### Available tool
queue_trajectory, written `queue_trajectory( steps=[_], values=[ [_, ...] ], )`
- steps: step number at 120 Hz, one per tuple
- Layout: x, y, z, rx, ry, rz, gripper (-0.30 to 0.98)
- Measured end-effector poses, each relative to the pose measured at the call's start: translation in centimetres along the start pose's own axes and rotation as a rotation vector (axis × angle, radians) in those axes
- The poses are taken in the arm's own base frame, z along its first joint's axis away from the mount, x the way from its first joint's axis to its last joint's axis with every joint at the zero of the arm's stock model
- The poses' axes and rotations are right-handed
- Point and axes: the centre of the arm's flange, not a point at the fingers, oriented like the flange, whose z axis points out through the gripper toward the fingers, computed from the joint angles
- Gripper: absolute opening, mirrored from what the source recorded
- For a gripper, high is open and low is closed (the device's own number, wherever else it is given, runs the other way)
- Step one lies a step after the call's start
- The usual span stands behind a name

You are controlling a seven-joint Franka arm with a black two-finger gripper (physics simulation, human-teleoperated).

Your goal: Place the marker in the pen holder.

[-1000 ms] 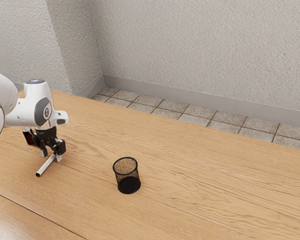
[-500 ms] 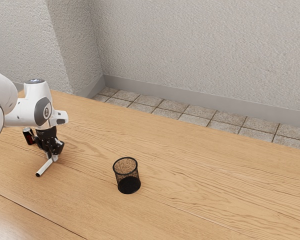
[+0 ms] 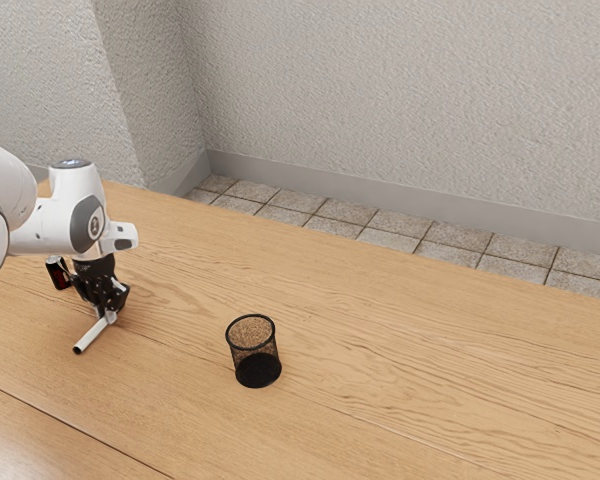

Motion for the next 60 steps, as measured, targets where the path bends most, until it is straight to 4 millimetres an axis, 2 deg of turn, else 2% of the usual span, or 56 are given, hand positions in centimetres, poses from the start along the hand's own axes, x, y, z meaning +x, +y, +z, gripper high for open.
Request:
queue_trajectory(
  steps=[22, 33, 40, 44, 60],
  values=[
    [0.0, 0.1, -0.7, 0.002, 0.01, 0.003, -0.01],
    [-0.5, 0.4, -3.2, -0.009, 0.041, 0.004, -0.03],
    [-0.9, 1.0, -6.2, -0.021, 0.079, 0.014, -0.04],
    [-1.0, 1.8, -8.5, -0.026, 0.109, 0.032, -0.04],
    [-3.2, 5.0, -19.8, -0.029, 0.244, 0.124, -0.05]
  ],
)
